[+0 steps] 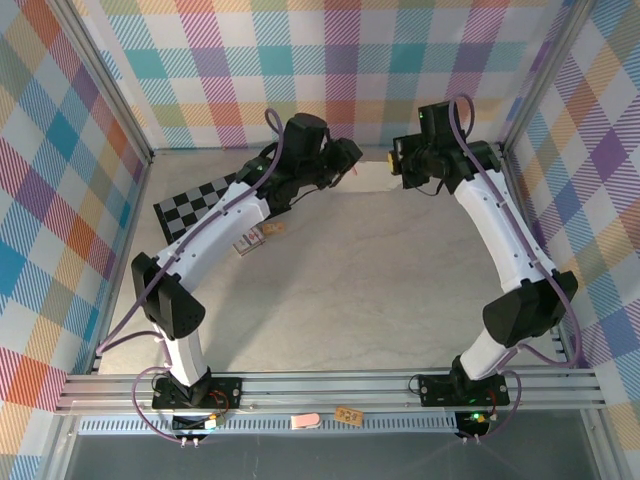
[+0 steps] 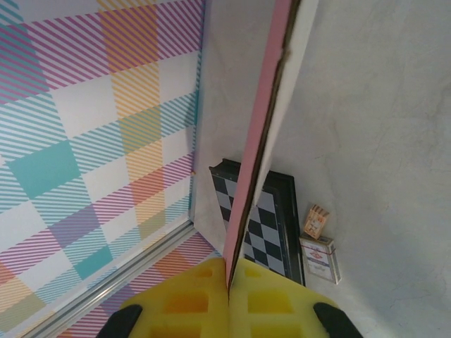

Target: Fold the paper box

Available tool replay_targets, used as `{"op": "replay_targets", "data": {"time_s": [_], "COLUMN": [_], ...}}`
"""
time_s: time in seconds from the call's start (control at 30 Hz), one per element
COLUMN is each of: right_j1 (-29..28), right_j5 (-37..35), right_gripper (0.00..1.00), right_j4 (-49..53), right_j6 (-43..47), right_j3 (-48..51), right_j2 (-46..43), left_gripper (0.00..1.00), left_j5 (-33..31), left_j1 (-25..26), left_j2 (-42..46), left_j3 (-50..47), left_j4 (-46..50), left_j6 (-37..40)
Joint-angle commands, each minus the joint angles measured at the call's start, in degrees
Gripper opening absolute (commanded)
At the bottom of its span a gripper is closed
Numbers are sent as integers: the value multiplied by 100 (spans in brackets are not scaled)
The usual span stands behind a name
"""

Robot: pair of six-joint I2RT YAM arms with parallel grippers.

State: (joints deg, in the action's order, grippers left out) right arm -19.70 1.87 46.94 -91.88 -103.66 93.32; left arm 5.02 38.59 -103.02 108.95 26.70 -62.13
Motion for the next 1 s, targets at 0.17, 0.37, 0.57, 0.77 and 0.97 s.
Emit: {"op": "replay_targets", "data": {"time_s": [0.17,0.37,0.57,0.77,0.97], "right_j1": [-153,-20,223,318,310], "right_j5": [35,-141,-61,215,460], "right_gripper": [0,0,0,0,0], "right_j4": [-44,251,1246,1972,2755], "right_j6": [99,262,449,530,95], "right_j3": [240,124,-53,68,-67], "right_j2": [-374,-616,-955,-1508,-1840], "left_gripper": [38,52,66,66,53], "left_j5": [283,800,1468,1636,1877], "left_j1": [-132,-216,-324,-1006,-1951], "left_j2": [288,458,1248,2185,2471], "left_j3": [-409,-285,-1553,-2654,-3206], "left_j4": [-1621,-1473,-2014,-1756,-813], "left_j6": [-929,-576,-653,-387,221]}}
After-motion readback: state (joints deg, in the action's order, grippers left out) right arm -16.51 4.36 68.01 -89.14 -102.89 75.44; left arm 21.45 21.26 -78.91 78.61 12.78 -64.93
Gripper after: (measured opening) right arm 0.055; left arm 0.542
